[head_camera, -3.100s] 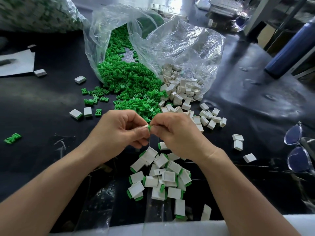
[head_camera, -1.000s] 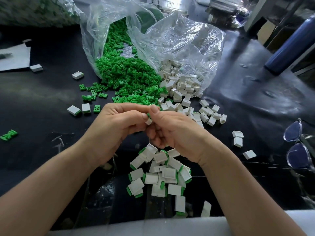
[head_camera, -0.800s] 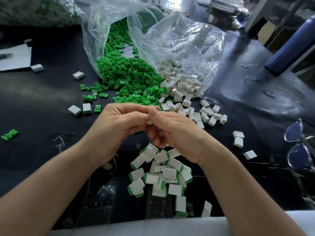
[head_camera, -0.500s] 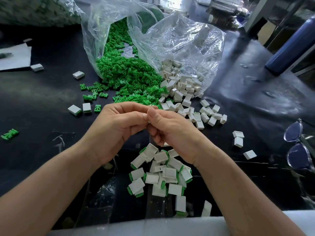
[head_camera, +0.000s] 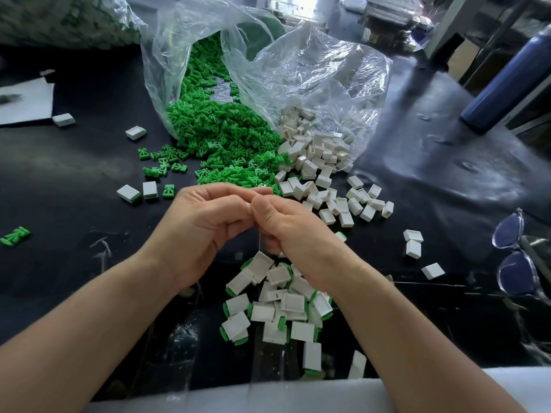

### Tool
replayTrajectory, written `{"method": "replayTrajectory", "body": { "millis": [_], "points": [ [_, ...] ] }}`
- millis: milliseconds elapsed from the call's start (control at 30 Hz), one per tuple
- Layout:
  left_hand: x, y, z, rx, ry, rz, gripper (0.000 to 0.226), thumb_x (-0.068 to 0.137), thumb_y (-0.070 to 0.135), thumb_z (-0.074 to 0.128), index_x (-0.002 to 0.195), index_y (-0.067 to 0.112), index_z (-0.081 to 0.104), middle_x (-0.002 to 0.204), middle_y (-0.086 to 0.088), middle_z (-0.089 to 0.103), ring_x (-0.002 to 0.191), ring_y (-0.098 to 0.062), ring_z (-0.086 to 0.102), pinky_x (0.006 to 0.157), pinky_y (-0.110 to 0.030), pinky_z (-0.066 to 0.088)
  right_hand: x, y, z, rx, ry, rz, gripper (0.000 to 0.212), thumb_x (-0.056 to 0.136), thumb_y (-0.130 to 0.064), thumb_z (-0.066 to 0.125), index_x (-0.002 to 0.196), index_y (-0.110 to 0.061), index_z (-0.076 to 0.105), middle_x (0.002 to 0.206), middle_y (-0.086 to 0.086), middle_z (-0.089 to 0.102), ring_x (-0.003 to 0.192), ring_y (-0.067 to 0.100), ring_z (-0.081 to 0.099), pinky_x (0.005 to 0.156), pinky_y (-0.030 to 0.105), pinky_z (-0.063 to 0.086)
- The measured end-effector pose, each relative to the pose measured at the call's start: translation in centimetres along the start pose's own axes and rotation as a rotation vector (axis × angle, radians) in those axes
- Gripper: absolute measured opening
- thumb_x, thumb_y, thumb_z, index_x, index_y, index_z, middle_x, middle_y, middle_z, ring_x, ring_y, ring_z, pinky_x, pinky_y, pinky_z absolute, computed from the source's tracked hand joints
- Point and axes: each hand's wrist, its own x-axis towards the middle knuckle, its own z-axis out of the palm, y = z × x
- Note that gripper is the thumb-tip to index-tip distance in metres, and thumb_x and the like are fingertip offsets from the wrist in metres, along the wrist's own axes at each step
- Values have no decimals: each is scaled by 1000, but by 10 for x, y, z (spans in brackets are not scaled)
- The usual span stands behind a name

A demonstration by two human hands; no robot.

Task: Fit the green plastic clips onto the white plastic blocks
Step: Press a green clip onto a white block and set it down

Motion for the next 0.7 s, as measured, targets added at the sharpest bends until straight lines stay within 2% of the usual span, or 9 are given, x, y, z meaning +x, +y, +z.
{"method": "replayTrajectory", "body": {
  "millis": [167, 400, 533, 633, 700],
  "points": [
    [1, -1, -1, 3, 8, 8, 15, 57, 2, 57, 58, 5, 72, 88, -12, 73, 78, -20, 71, 71, -25, 57, 0, 0, 1, 0, -3, -16, 26, 99, -28, 36, 85, -26, 57, 49, -30, 51, 50, -14, 46, 61, 16, 29],
    [0, 0, -1, -5, -1, 19, 11, 55, -3, 64, 57, 5, 72, 87, -11, 74, 75, -18, 71, 66, -23, 56, 0, -2, 2, 4, 2, -61, 27, 99, -27, 37, 79, -27, 55, 50, -27, 50, 51, -11, 46, 58, 12, 32],
    [0, -1, -2, 23, -2, 14, 16, 59, 4, 57, 63, 3, 73, 83, -13, 73, 66, -21, 68, 64, -25, 57, 0, -1, -2, 114, -25, -53, 34, 99, -31, 36, 73, -13, 50, 61, -6, 38, 56, 7, 34, 56, 21, 28],
    [0, 0, -2, 29, -26, 6, 17, 61, 6, 58, 64, 8, 74, 67, -13, 70, 56, -20, 65, 62, -25, 56, 3, 0, -7, 222, -65, 33, 49, 96, -44, 33, 88, -2, 58, 57, -4, 41, 56, 10, 34, 53, 21, 29],
    [0, 1, -2, 44, -39, 1, 17, 62, 8, 58, 64, 11, 75, 64, -7, 70, 57, -15, 67, 62, -23, 56, 5, 1, -10, 239, -86, 77, 60, 93, -51, 30, 82, 0, 60, 53, -5, 44, 54, 11, 35, 50, 20, 30]
  ]
}}
